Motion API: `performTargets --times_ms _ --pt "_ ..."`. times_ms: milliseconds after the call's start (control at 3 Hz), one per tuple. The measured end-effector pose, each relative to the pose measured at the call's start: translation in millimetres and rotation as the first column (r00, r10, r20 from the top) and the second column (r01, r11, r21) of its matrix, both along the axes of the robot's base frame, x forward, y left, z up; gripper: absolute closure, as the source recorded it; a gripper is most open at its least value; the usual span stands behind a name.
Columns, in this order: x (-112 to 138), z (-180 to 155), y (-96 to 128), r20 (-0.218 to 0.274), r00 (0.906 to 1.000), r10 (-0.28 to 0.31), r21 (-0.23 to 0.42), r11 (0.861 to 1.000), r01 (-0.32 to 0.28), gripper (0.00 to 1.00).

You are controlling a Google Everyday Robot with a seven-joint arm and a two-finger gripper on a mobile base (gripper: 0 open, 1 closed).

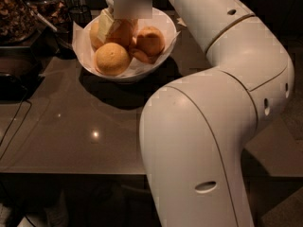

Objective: Pick orange from white bowl

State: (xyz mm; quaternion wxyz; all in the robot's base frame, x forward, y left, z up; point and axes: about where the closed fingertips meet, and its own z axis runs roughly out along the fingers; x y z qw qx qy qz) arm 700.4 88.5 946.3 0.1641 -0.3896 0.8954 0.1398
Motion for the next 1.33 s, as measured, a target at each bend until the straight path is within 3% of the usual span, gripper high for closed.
performTargets --times_ms 333,667,1333 --pt "-12.0 20.1 -2.7 0.037 0.9943 0.100 0.110 0.989 -0.103 1.00" --pt "-30.0 37.8 -8.9 0.065 0.9746 0.214 0.182 0.958 -0.223 1.00" --pt "-28.8 40.8 2.6 0.088 0.9679 0.235 0.180 0.952 -0.248 1.00"
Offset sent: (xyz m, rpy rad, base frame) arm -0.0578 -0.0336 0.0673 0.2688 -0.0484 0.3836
